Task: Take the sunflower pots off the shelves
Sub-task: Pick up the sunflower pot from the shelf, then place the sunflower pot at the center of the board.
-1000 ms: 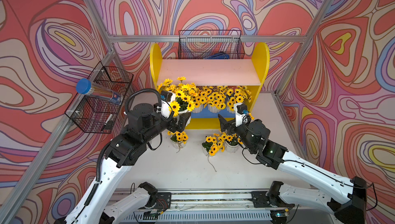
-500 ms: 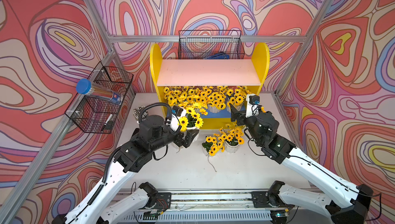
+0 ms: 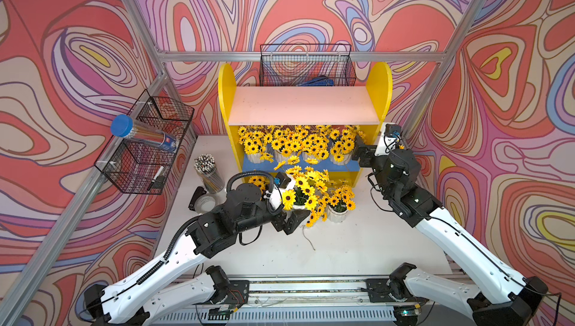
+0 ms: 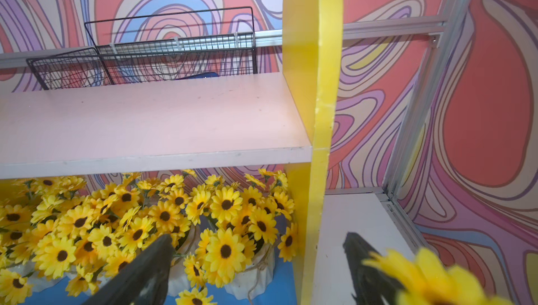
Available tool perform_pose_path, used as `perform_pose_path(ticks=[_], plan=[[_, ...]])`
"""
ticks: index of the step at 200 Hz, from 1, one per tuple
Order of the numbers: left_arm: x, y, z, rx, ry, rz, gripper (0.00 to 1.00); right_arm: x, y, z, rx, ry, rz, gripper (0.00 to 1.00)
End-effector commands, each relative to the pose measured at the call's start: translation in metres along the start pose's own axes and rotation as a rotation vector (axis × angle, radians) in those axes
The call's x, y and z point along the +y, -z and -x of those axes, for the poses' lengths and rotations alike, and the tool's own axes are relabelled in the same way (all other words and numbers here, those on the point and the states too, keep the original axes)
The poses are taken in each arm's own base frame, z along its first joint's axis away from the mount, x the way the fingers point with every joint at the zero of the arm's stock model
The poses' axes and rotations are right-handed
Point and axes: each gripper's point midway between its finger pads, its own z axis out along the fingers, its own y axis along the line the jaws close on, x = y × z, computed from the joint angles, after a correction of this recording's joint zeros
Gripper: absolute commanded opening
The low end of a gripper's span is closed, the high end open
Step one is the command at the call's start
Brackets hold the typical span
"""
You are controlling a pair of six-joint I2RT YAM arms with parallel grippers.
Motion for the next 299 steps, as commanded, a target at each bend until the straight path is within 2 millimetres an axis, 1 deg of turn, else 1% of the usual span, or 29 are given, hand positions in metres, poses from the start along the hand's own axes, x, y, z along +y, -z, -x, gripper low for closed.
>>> perform_pose_path(ticks=[1, 25, 39, 56, 76, 103, 128, 154, 175, 188, 208, 239, 266, 299], plan=[[-0.016, -0.007, 0.03, -0.136, -0.006, -0.046, 0.0, -0.008, -0.003, 0.004, 0.0, -0.021, -0.034, 0.95], [-0.029, -0.028, 0.017, -0.11, -0.014, -0.08, 0.0, -0.014, -0.004, 0.01, -0.009, -0.023, -0.049, 0.95], [-0.032, -0.039, 0.009, -0.088, -0.033, -0.074, 0.0, -0.02, -0.003, 0.014, -0.017, -0.028, -0.067, 0.95], [-0.038, -0.049, 0.005, -0.092, -0.023, -0.103, 0.0, -0.027, -0.002, 0.019, -0.026, -0.035, -0.083, 0.95], [-0.044, -0.063, -0.006, -0.081, -0.011, -0.125, 0.0, -0.032, -0.002, 0.022, -0.025, -0.043, -0.086, 0.95], [-0.054, -0.086, -0.029, -0.049, 0.008, -0.171, 0.0, -0.032, -0.002, 0.02, -0.009, -0.053, -0.076, 0.94], [-0.062, -0.103, -0.043, -0.042, 0.003, -0.195, 0.0, -0.032, 0.0, 0.022, -0.009, -0.059, -0.068, 0.94], [-0.07, -0.118, -0.051, -0.042, -0.016, -0.229, 0.0, -0.029, 0.0, 0.021, 0.005, -0.057, -0.056, 0.94], [-0.076, -0.132, -0.065, -0.028, -0.019, -0.249, 0.0, -0.028, 0.0, 0.018, 0.013, -0.054, -0.047, 0.94], [-0.078, -0.143, -0.075, -0.014, -0.016, -0.257, 0.0, -0.028, 0.0, 0.016, 0.02, -0.052, -0.046, 0.94], [-0.075, -0.157, -0.091, 0.012, -0.027, -0.242, 0.0, -0.026, -0.001, 0.015, 0.029, -0.049, -0.04, 0.94], [-0.073, -0.172, -0.106, 0.016, -0.03, -0.241, 0.0, -0.028, 0.001, 0.015, 0.032, -0.041, -0.045, 0.94], [-0.077, -0.187, -0.116, 0.033, -0.031, -0.265, 0.0, -0.026, 0.002, 0.016, 0.035, -0.039, -0.032, 0.94], [-0.072, -0.202, -0.131, 0.04, -0.041, -0.243, 0.0, -0.023, 0.001, 0.013, 0.043, -0.033, -0.016, 0.94]])
